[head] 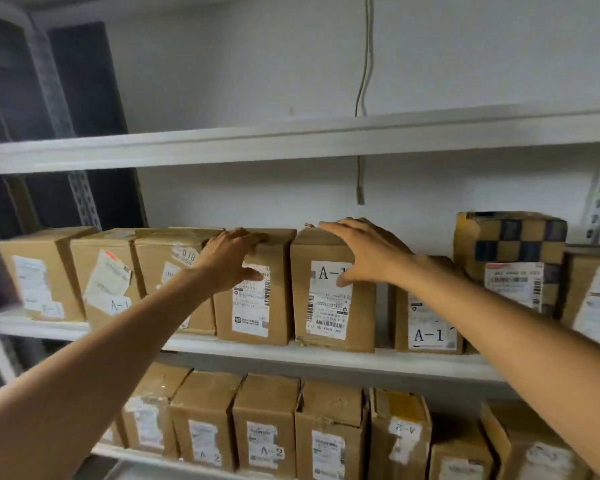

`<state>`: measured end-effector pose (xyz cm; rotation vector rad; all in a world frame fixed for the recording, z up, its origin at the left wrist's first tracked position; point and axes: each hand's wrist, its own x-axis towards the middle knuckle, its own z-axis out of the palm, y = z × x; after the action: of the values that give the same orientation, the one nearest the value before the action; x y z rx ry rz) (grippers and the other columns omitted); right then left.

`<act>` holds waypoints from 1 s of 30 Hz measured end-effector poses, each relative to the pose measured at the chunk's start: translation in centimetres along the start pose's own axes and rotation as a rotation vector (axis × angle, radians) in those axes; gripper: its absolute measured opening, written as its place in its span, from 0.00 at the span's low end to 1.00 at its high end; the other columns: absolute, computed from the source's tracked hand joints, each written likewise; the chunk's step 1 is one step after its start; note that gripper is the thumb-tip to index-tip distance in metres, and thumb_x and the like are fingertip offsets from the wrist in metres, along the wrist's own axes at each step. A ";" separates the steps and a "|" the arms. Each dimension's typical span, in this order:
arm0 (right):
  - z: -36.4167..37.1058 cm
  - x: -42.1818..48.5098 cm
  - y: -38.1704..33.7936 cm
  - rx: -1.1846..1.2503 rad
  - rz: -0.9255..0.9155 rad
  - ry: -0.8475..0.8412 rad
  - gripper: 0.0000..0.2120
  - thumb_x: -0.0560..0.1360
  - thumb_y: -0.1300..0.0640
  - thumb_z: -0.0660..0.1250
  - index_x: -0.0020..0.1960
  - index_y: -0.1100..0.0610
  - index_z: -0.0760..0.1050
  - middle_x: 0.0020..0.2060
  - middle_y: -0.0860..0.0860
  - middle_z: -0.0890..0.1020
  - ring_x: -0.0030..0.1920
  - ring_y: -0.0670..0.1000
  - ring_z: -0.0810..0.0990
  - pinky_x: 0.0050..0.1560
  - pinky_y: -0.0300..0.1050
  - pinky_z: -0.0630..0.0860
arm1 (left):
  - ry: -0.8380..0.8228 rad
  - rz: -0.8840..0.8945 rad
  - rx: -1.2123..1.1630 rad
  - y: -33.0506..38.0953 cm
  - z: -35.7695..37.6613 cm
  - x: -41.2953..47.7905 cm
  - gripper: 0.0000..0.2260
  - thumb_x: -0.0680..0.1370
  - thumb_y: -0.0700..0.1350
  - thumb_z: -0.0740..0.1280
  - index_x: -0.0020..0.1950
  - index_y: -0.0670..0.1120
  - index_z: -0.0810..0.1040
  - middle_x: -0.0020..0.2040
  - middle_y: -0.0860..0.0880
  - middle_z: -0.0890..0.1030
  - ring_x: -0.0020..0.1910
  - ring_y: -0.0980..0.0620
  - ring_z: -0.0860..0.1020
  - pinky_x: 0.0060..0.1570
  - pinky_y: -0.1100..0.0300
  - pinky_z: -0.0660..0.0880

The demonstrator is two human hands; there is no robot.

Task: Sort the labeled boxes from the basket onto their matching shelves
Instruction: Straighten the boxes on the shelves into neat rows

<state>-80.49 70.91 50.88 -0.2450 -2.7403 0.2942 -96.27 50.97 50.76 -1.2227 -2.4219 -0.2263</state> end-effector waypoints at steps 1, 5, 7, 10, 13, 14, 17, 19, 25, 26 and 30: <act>0.4 0.4 0.0 0.007 0.028 -0.020 0.49 0.65 0.58 0.79 0.78 0.47 0.54 0.75 0.51 0.59 0.74 0.53 0.56 0.71 0.50 0.60 | 0.048 0.020 -0.002 -0.3 0.4 0.1 0.33 0.71 0.53 0.74 0.73 0.53 0.66 0.66 0.48 0.74 0.64 0.46 0.72 0.61 0.51 0.69; 1.2 1.0 0.3 -0.018 0.074 -0.004 0.49 0.63 0.57 0.80 0.77 0.45 0.57 0.71 0.50 0.64 0.70 0.53 0.61 0.67 0.48 0.63 | 0.206 0.079 -0.013 -0.8 1.4 0.6 0.29 0.69 0.54 0.75 0.69 0.54 0.72 0.61 0.50 0.78 0.58 0.47 0.75 0.57 0.53 0.70; 1.1 0.9 0.5 -0.033 0.077 0.001 0.49 0.62 0.57 0.80 0.76 0.45 0.57 0.70 0.49 0.64 0.70 0.53 0.62 0.65 0.46 0.63 | 0.225 0.084 -0.022 -0.9 1.6 0.8 0.29 0.69 0.54 0.75 0.69 0.55 0.73 0.60 0.50 0.78 0.58 0.47 0.75 0.57 0.53 0.70; 0.7 0.6 0.6 -0.067 0.072 0.013 0.49 0.63 0.56 0.80 0.76 0.44 0.58 0.70 0.48 0.65 0.69 0.52 0.63 0.61 0.44 0.63 | 0.237 0.086 -0.017 -0.4 1.9 1.0 0.29 0.70 0.55 0.74 0.69 0.56 0.72 0.62 0.51 0.77 0.59 0.47 0.74 0.57 0.53 0.71; 0.3 0.2 0.7 -0.075 0.077 0.004 0.48 0.63 0.57 0.80 0.76 0.45 0.58 0.70 0.48 0.65 0.69 0.51 0.63 0.62 0.43 0.63 | 0.243 0.079 -0.009 0.1 2.3 1.0 0.29 0.71 0.56 0.73 0.70 0.56 0.71 0.63 0.52 0.76 0.61 0.47 0.73 0.58 0.53 0.71; 0.2 0.1 0.8 -0.079 0.074 0.007 0.48 0.63 0.57 0.80 0.76 0.45 0.58 0.70 0.48 0.65 0.69 0.51 0.64 0.62 0.43 0.63 | 0.247 0.079 -0.012 0.2 2.4 1.1 0.29 0.71 0.56 0.73 0.70 0.56 0.71 0.64 0.52 0.76 0.61 0.47 0.73 0.58 0.53 0.71; -0.2 -0.2 1.2 -0.111 0.064 0.014 0.48 0.63 0.56 0.80 0.76 0.45 0.59 0.70 0.47 0.66 0.68 0.50 0.64 0.61 0.42 0.63 | 0.269 0.078 -0.019 0.8 2.5 1.3 0.28 0.71 0.56 0.73 0.70 0.56 0.71 0.64 0.52 0.76 0.62 0.47 0.73 0.56 0.54 0.71; -0.3 -0.4 1.5 -0.107 0.076 0.018 0.48 0.63 0.56 0.80 0.76 0.44 0.58 0.70 0.47 0.65 0.69 0.50 0.63 0.63 0.44 0.62 | 0.271 0.070 -0.017 1.5 2.6 1.3 0.28 0.71 0.56 0.72 0.70 0.56 0.71 0.64 0.52 0.76 0.63 0.45 0.72 0.57 0.54 0.71; -0.1 -0.7 2.0 -0.090 0.068 -0.014 0.49 0.64 0.55 0.79 0.77 0.44 0.55 0.73 0.47 0.62 0.72 0.52 0.60 0.69 0.49 0.62 | 0.220 0.099 -0.059 1.5 3.0 0.9 0.31 0.73 0.57 0.70 0.74 0.53 0.66 0.70 0.49 0.72 0.68 0.45 0.69 0.66 0.52 0.65; -0.1 -0.7 1.8 -0.096 0.058 -0.003 0.48 0.65 0.53 0.79 0.77 0.45 0.55 0.73 0.48 0.62 0.72 0.51 0.60 0.68 0.47 0.61 | 0.205 0.105 -0.114 1.4 2.9 0.7 0.32 0.74 0.56 0.70 0.75 0.53 0.64 0.71 0.48 0.70 0.69 0.45 0.67 0.67 0.52 0.64; 0.6 -0.3 -0.5 -0.124 -0.023 0.150 0.43 0.68 0.47 0.76 0.76 0.52 0.59 0.71 0.51 0.66 0.69 0.51 0.63 0.63 0.42 0.59 | 0.298 0.069 -0.297 -0.3 2.8 -1.2 0.28 0.77 0.53 0.67 0.75 0.51 0.63 0.72 0.48 0.67 0.70 0.47 0.66 0.66 0.54 0.66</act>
<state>-80.50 70.30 50.35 -0.2579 -2.6132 0.0960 -96.66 50.82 47.73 -1.2871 -2.1358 -0.7155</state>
